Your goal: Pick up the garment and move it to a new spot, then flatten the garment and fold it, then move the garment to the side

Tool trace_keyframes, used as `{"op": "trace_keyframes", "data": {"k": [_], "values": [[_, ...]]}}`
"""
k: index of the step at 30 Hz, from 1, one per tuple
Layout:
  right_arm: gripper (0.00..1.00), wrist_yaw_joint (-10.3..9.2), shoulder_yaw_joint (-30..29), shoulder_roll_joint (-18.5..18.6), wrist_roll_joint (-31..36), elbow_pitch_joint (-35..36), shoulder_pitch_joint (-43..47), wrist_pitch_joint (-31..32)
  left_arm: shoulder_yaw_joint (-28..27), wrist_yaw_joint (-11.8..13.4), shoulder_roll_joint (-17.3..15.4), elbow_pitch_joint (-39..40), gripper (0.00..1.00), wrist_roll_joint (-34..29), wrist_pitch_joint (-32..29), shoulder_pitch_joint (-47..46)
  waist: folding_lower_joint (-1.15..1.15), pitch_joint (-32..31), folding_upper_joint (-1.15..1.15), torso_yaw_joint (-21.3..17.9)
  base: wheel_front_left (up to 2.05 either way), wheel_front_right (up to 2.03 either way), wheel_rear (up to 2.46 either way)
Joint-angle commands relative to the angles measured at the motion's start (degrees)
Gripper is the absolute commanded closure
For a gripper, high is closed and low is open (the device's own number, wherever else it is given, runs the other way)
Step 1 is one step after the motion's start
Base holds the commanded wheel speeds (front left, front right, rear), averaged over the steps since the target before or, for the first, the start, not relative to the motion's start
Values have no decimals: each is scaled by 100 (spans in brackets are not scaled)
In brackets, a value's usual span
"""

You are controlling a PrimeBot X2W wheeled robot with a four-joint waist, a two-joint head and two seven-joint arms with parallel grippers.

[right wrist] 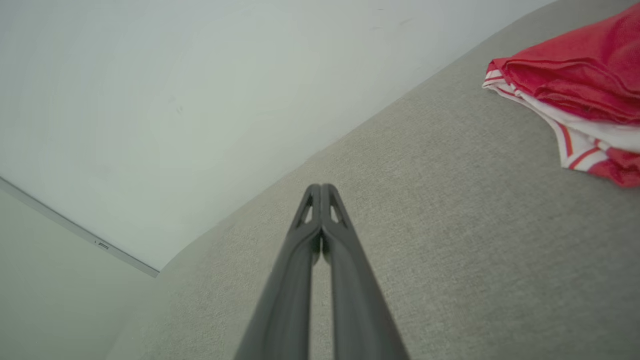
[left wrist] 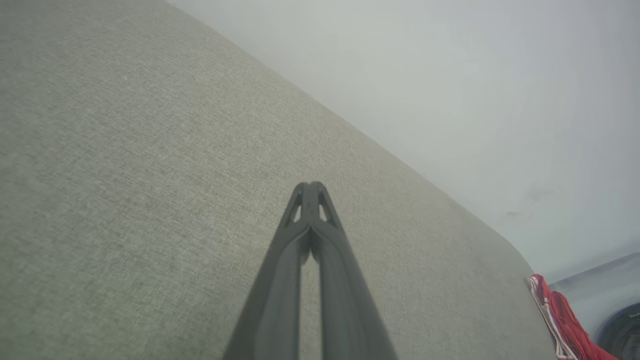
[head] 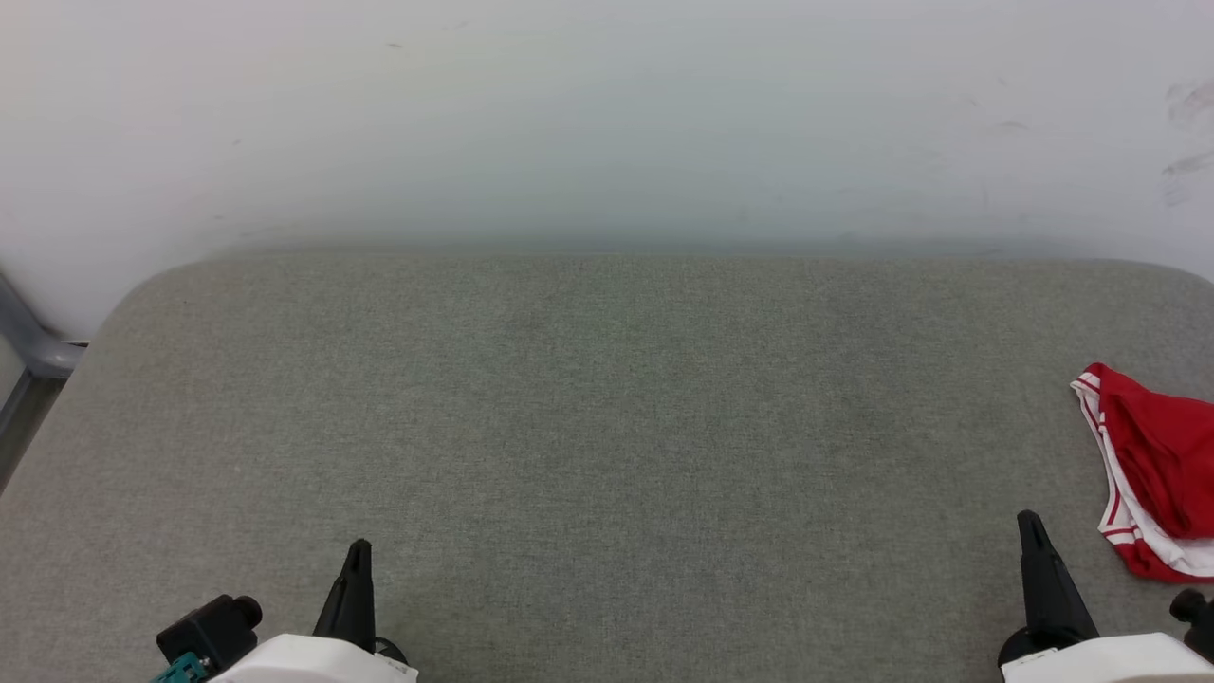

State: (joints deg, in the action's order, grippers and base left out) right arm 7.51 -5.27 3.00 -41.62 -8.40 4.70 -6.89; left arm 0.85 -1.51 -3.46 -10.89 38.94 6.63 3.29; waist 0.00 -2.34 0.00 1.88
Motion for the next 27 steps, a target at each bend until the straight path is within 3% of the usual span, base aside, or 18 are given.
{"op": "trace_keyframes", "data": {"k": [1,27], "values": [[100,0,-18,7,-200,41,-165,45,-53,-33,-9,57,100,193,-44,-159,0,3,0,-2,0,0,0],[100,-1,-55,5,-1964,-173,-527,511,-303,-245,14,-72,100,2048,-506,-465,0,71,0,-53,0,0,0]]}}
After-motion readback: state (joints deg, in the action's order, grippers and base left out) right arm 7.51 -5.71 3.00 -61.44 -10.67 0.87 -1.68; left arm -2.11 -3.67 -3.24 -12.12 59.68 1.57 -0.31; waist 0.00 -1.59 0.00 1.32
